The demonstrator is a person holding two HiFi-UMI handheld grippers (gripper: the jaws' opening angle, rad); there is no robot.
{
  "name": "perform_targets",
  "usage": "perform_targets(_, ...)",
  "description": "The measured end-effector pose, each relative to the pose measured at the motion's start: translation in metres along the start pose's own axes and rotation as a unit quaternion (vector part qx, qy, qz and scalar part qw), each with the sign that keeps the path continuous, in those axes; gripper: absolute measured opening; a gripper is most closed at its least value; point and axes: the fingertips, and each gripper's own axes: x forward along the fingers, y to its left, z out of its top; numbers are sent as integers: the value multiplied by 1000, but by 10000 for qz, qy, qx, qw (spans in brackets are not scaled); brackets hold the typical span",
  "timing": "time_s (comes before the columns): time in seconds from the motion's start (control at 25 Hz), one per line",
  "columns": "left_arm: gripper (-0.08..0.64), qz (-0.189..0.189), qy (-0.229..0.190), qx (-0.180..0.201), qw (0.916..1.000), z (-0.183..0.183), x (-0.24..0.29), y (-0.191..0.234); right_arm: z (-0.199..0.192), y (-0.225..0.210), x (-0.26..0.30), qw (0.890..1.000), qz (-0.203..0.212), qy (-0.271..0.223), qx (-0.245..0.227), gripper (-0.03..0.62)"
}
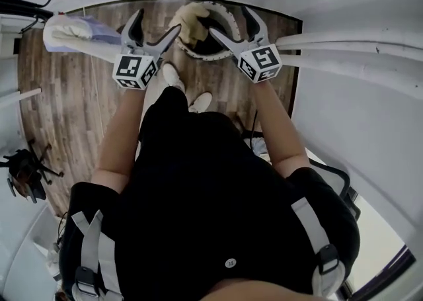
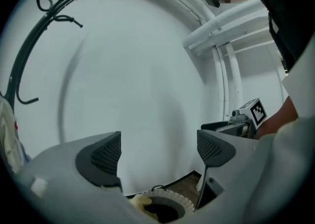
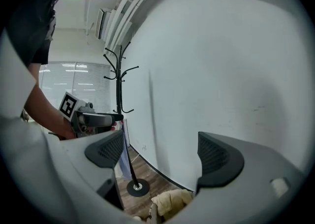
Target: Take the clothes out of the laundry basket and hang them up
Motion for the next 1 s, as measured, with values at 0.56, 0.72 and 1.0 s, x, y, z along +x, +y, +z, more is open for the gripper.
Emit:
perform_targets(0.56, 489, 753, 1485, -982, 9811, -188, 145, 99, -140, -117, 142, 9920, 319, 1181, 307, 415)
perform_targets(0.72, 488, 1406, 2006, -1584, 9565, -260, 151, 130, -202, -133, 191, 9864, 444, 1462, 608, 400)
perform_targets(1.0, 488, 2278, 2546, -2204, 9136, -392, 160, 168, -327, -139, 267, 9724, 851, 2064, 682, 391)
